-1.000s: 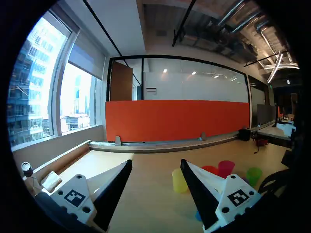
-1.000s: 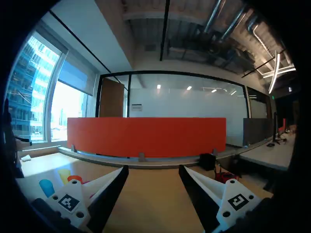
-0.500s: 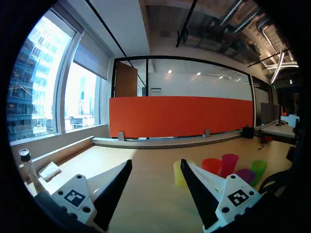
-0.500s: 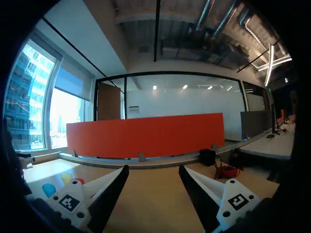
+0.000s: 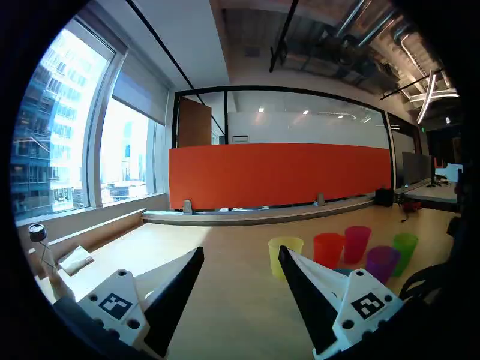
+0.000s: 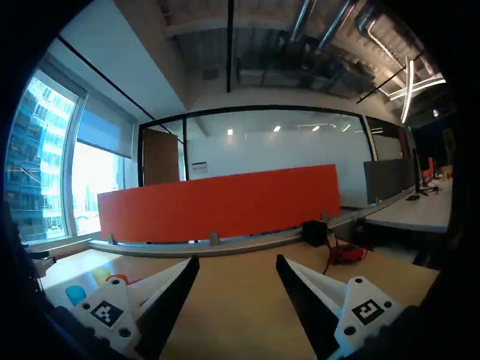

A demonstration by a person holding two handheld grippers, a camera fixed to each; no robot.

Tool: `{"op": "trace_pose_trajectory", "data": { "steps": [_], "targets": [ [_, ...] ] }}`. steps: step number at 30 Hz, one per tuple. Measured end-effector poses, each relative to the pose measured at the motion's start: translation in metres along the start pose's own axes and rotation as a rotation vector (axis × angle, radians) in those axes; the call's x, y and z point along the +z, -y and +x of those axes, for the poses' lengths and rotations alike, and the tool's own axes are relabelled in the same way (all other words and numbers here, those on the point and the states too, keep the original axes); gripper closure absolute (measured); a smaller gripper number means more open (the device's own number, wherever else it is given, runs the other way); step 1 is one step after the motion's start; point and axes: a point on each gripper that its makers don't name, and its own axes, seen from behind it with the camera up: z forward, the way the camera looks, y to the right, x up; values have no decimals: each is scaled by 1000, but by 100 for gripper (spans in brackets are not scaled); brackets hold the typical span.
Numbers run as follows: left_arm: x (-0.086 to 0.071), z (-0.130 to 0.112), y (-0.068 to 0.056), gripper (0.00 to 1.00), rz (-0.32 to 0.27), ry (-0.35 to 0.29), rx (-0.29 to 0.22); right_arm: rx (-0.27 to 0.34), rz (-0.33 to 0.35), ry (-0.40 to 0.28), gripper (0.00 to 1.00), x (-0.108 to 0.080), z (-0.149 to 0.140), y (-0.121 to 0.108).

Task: Pour water

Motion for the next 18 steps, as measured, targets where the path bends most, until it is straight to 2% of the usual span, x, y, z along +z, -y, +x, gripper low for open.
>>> {"op": "trace_pose_trajectory", "data": {
  "steps": [6,18],
  "targets": [
    [1,-7,-1,8,-7,1,1,-7,-4,3,1,-2,-1,0],
    [5,-12,-2,8,-16,8,-30,5,-9,14,1,-6,-15,-2]
  ]
}}
